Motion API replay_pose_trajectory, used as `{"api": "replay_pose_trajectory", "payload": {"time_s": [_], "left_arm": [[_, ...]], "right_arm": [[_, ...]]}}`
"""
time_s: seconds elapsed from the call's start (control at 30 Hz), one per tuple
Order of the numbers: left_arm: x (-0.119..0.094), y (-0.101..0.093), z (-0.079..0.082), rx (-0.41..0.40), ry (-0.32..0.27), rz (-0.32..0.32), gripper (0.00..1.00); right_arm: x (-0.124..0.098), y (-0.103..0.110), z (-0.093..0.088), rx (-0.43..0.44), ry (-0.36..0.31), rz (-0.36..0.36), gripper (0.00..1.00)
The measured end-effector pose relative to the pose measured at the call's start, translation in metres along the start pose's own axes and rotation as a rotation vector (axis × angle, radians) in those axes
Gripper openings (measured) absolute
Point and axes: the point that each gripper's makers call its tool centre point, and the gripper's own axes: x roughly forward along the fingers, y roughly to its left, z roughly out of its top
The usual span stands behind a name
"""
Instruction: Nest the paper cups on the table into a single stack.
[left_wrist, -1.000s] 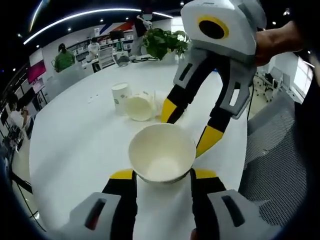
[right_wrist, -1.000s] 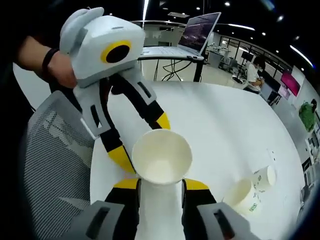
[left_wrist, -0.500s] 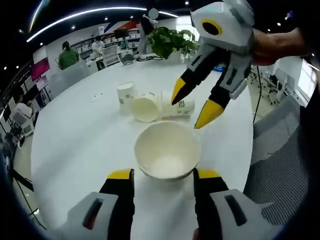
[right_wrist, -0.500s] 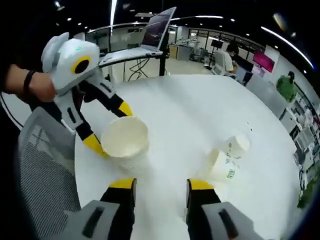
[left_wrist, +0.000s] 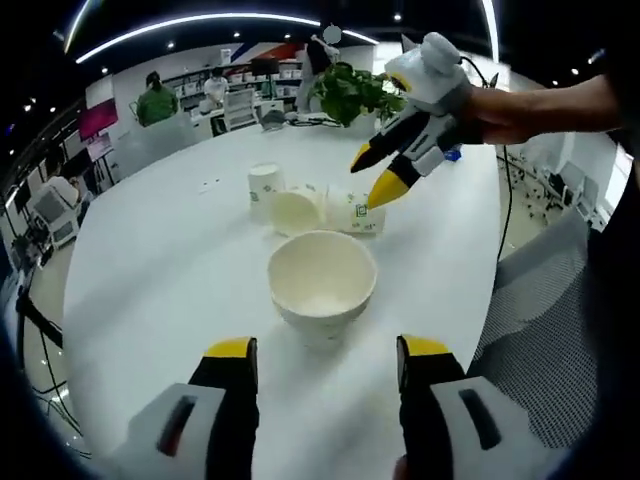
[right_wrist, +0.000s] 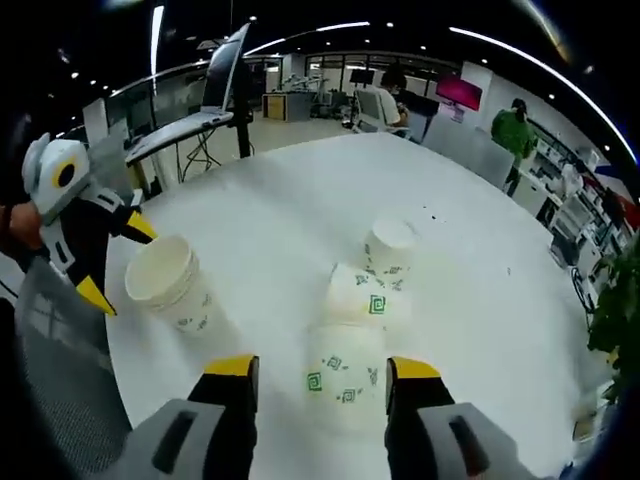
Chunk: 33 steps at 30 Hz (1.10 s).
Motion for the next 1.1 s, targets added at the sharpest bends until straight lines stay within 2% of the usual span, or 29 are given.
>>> {"api": "replay_pose_trajectory", "payload": {"time_s": [0.13, 0.3, 0.4, 0.47, 0.6, 0.73, 0.8, 1.1], "left_arm": [[-0.01, -0.002, -0.001, -0.027, -0.011, 0.017, 0.56], [-0.022, 0.002, -0.006, -0.038, -0.001, 0.037, 0.57], [-0.029, 0.008, -0.009, -0.045, -0.003, 0.052, 0.57], [-0.034, 0.005, -0.009, -0.046, -0.002, 0.06, 0.57], [-0.04, 0.007, -0.01, -0.051, -0.002, 0.075, 0.57], [-0.047, 0.003, -0.007, -0.053, -0.004, 0.086, 0.56], [-0.049, 0.002, -0.005, -0.048, -0.005, 0.086, 0.56], [-0.05, 0.003, -0.004, -0.045, -0.016, 0.068, 0.55]], "right_arm": [[0.016, -0.013, -0.012, 0.024, 0.025, -0.007, 0.53], [0.022, -0.012, -0.017, 0.044, 0.048, -0.006, 0.59], [0.03, -0.014, -0.019, 0.039, 0.06, -0.012, 0.58], [0.039, -0.016, -0.024, 0.047, 0.079, -0.01, 0.58], [0.044, -0.014, -0.027, 0.051, 0.096, -0.005, 0.53], [0.046, -0.008, -0.03, 0.038, 0.11, 0.003, 0.4], [0.044, -0.001, -0.03, 0.037, 0.104, 0.0, 0.4], [0.037, -0.005, -0.026, 0.064, 0.082, -0.016, 0.38]]}}
